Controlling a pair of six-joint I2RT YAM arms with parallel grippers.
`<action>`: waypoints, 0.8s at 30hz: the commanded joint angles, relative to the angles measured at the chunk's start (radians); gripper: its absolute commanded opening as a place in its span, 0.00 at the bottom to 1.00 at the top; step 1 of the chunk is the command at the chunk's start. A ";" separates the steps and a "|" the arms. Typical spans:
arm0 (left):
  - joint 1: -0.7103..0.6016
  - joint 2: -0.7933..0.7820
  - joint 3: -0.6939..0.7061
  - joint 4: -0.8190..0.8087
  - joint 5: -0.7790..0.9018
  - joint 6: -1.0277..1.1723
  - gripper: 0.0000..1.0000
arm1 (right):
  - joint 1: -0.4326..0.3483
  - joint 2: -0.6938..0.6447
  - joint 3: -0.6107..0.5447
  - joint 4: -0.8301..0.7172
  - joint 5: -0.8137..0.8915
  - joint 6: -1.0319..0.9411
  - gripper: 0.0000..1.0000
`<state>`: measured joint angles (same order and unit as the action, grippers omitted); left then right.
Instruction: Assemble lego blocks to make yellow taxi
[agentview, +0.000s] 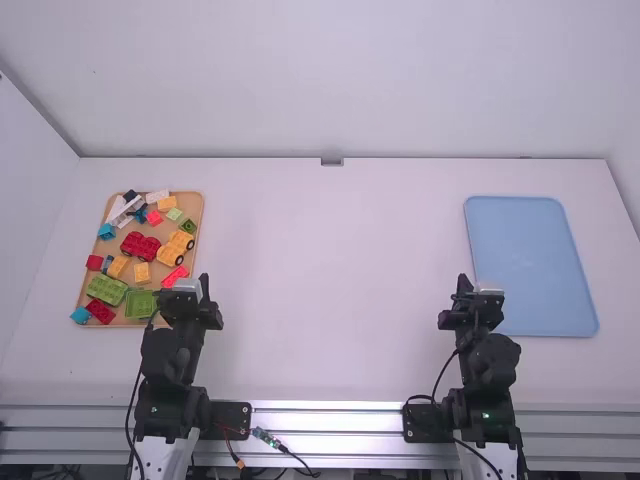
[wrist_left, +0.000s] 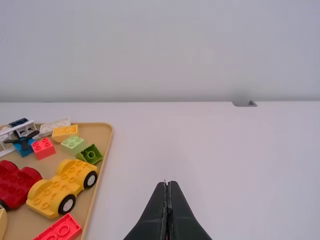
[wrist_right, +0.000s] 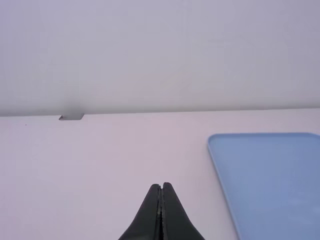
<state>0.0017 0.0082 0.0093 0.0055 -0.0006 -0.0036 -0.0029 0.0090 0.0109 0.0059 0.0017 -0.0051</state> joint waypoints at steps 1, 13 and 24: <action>-0.003 0.003 0.003 -0.002 -0.002 -0.002 0.00 | 0.003 0.002 0.003 -0.002 -0.001 -0.002 0.01; -0.048 0.106 0.106 -0.106 -0.106 -0.040 0.11 | 0.023 0.093 0.094 -0.093 -0.001 -0.093 0.10; -0.048 0.263 0.263 -0.169 -0.252 0.053 0.26 | 0.023 0.185 0.186 -0.177 -0.001 -0.134 0.19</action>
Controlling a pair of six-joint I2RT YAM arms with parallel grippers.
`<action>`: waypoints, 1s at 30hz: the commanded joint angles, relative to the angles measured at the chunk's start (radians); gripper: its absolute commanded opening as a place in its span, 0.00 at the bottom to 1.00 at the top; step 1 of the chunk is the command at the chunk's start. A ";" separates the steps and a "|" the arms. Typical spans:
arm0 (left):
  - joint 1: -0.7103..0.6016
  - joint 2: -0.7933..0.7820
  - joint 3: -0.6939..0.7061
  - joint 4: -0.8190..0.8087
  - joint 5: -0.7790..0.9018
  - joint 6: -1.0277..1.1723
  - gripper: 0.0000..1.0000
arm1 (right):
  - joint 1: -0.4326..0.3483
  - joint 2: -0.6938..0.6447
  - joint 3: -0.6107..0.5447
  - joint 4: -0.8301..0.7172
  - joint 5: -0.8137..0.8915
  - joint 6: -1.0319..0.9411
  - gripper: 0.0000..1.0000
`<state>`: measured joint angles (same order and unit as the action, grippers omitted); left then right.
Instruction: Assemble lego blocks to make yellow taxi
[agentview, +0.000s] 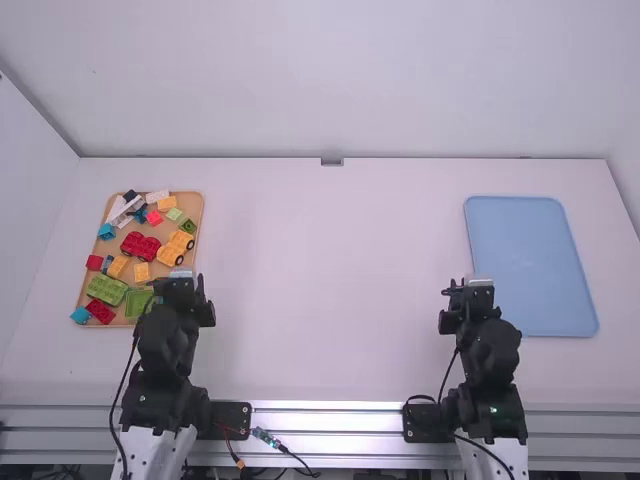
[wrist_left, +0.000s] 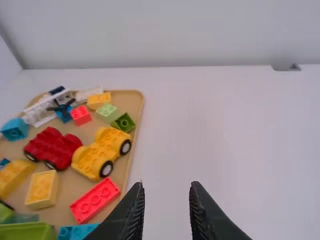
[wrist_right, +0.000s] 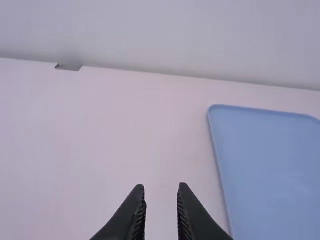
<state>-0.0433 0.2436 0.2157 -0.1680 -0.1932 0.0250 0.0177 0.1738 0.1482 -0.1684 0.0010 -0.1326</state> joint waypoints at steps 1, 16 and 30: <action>-0.003 0.044 0.073 0.006 -0.060 0.024 0.28 | 0.002 0.029 0.057 0.006 0.000 -0.006 0.20; -0.003 0.305 0.329 0.084 -0.059 0.024 0.54 | 0.001 0.184 0.212 0.034 0.000 -0.006 0.35; -0.003 0.547 0.329 0.244 -0.060 0.024 0.78 | 0.002 0.421 0.449 0.138 0.000 -0.006 0.59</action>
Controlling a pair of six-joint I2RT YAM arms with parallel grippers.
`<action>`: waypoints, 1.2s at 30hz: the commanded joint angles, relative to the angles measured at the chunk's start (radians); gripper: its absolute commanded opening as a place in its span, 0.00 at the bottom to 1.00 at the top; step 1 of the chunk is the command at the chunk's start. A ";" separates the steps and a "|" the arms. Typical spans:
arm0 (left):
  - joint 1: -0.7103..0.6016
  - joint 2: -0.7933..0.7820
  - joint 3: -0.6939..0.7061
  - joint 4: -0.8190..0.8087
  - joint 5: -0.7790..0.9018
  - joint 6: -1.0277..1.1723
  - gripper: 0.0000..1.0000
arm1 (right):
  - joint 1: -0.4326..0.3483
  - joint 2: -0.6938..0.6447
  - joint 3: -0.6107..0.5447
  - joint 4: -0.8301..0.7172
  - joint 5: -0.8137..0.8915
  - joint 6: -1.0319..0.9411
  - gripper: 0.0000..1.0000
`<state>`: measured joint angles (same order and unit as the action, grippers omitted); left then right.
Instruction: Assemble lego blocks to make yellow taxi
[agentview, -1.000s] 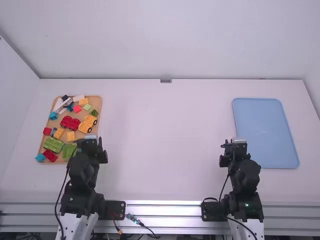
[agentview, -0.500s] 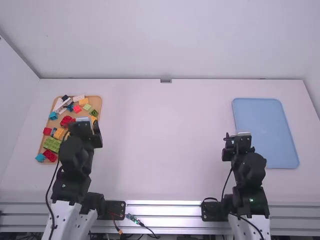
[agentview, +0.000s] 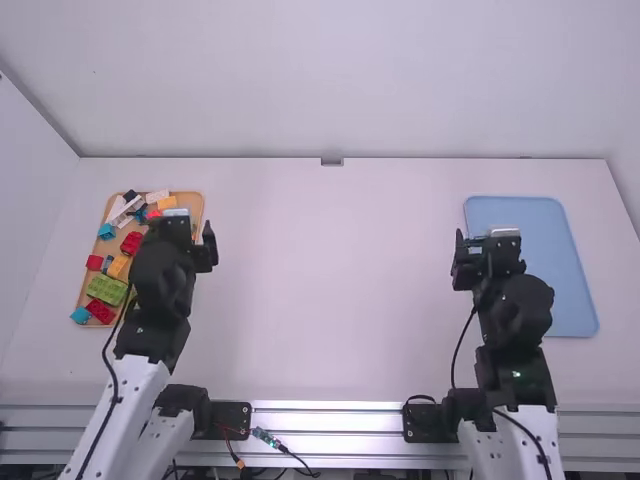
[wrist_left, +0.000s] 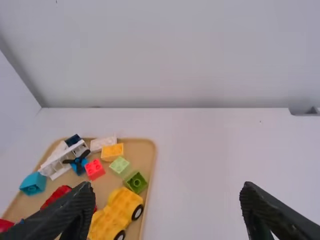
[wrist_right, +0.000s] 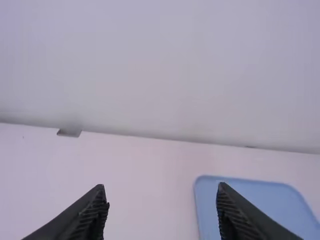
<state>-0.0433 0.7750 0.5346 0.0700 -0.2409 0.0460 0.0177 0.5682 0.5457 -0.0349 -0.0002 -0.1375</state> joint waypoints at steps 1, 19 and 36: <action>-0.003 0.035 0.010 0.014 -0.012 0.003 0.80 | 0.003 0.052 0.077 0.017 0.001 -0.001 0.61; -0.003 0.200 0.010 0.115 -0.012 0.003 0.99 | 0.003 0.348 0.257 0.077 -0.006 0.056 0.91; -0.003 0.213 0.010 0.174 -0.011 0.003 0.99 | 0.023 0.589 0.343 0.042 -0.006 0.085 0.99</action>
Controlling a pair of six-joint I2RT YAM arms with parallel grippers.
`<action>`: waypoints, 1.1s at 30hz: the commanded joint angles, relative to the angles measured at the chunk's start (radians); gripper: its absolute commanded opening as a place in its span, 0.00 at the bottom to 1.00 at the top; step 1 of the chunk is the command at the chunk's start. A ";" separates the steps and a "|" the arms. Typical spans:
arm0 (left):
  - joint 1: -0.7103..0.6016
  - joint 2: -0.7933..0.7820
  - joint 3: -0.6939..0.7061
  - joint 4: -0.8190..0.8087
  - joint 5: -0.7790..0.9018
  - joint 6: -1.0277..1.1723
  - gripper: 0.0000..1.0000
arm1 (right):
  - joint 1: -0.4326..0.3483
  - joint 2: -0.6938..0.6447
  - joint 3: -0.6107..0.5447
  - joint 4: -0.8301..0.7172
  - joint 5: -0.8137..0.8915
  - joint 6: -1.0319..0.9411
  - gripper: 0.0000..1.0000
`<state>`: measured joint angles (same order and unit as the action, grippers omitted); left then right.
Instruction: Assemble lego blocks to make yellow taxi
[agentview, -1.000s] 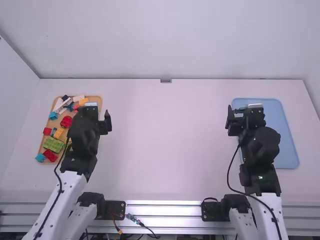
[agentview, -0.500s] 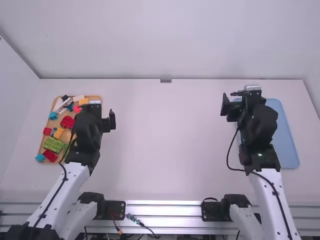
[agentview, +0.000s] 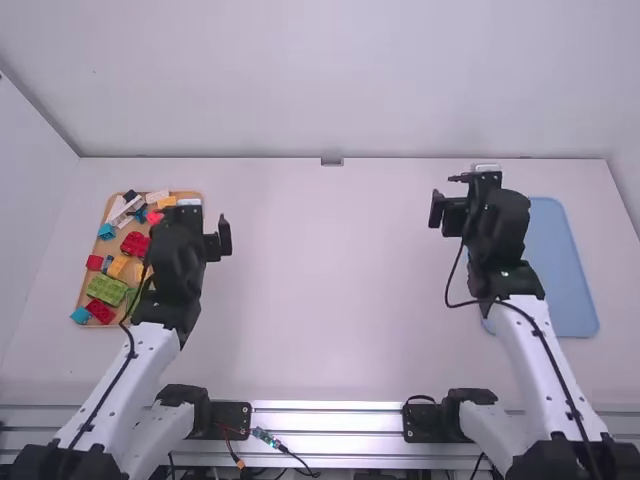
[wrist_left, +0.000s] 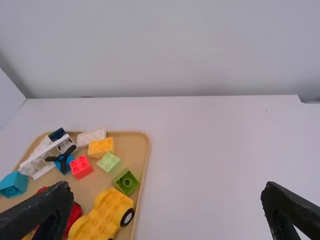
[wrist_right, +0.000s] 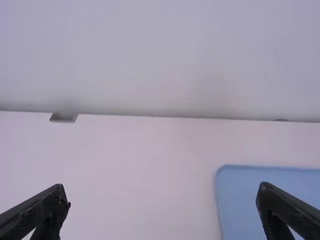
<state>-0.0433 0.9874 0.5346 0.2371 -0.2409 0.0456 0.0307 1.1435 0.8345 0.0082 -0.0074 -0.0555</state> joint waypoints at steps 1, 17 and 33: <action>-0.003 0.001 0.010 0.009 -0.011 0.004 0.99 | 0.013 0.032 0.073 -0.019 0.001 -0.001 0.99; 0.074 0.082 0.141 -0.195 -0.040 0.083 0.99 | 0.008 0.216 0.135 -0.167 0.005 -0.024 0.99; 0.385 0.506 0.647 -0.674 0.277 0.439 0.99 | 0.007 0.228 0.135 -0.166 0.005 -0.023 0.99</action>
<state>0.3168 1.4456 1.1290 -0.4198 -0.0475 0.3611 0.0410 1.3708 0.9504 -0.1596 -0.0067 -0.0803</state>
